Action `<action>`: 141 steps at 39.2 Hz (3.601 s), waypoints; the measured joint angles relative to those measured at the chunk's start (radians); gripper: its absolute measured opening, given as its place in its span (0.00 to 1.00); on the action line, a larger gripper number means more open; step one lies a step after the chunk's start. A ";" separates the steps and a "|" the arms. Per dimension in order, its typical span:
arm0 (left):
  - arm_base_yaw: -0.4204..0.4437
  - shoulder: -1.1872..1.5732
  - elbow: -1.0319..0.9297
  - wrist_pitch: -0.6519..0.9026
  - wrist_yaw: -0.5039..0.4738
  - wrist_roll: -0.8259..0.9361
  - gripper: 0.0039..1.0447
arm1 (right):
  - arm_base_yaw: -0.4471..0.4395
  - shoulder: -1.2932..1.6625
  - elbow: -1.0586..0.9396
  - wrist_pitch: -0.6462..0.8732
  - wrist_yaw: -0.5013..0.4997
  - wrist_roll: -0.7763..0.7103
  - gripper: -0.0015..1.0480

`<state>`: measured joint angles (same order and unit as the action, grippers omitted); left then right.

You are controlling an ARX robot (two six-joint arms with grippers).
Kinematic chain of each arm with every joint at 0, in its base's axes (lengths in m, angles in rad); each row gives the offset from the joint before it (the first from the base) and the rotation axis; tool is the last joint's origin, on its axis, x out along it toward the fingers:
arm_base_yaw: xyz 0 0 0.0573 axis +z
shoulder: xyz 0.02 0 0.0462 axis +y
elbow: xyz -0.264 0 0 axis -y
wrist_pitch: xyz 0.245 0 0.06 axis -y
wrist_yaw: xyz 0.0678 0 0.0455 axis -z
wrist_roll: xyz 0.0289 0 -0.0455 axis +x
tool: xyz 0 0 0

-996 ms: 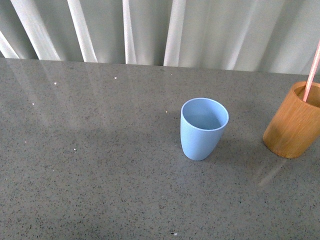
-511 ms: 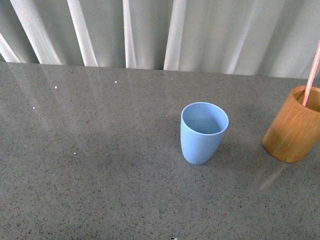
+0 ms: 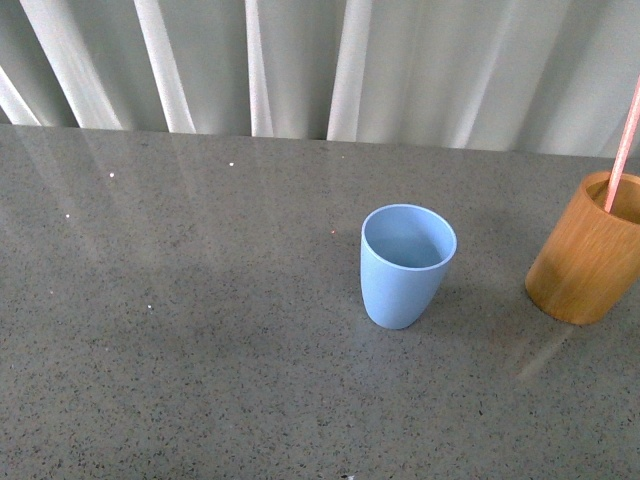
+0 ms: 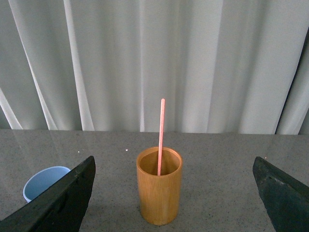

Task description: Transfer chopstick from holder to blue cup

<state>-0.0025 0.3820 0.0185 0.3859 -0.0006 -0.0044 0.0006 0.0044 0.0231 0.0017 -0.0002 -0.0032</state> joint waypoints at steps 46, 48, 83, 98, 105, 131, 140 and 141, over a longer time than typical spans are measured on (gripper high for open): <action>0.000 -0.378 0.000 -0.385 0.000 0.000 0.25 | 0.000 0.000 0.000 0.000 0.000 0.000 0.90; 0.000 -0.378 0.000 -0.385 0.000 0.000 0.32 | 0.000 0.000 0.000 0.000 0.000 0.000 0.90; 0.000 -0.378 0.000 -0.385 -0.001 0.000 0.94 | -0.002 1.025 0.166 0.646 0.020 0.000 0.90; 0.000 -0.378 0.000 -0.385 -0.001 0.000 0.94 | -0.093 1.543 0.349 0.940 0.012 0.008 0.90; 0.000 -0.378 0.000 -0.385 -0.001 0.000 0.94 | -0.087 1.647 0.425 0.961 0.023 0.011 0.90; 0.000 -0.378 0.000 -0.385 -0.001 0.000 0.94 | -0.015 1.901 0.659 0.961 0.055 0.011 0.90; 0.000 -0.378 0.000 -0.385 -0.001 0.000 0.94 | 0.000 1.950 0.727 0.948 0.063 0.012 0.90; 0.000 -0.378 0.000 -0.385 -0.001 0.000 0.94 | 0.002 1.954 0.734 0.947 0.062 0.011 0.90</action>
<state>-0.0025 0.0036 0.0185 0.0006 -0.0017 -0.0044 0.0021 1.9587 0.7567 0.9489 0.0620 0.0082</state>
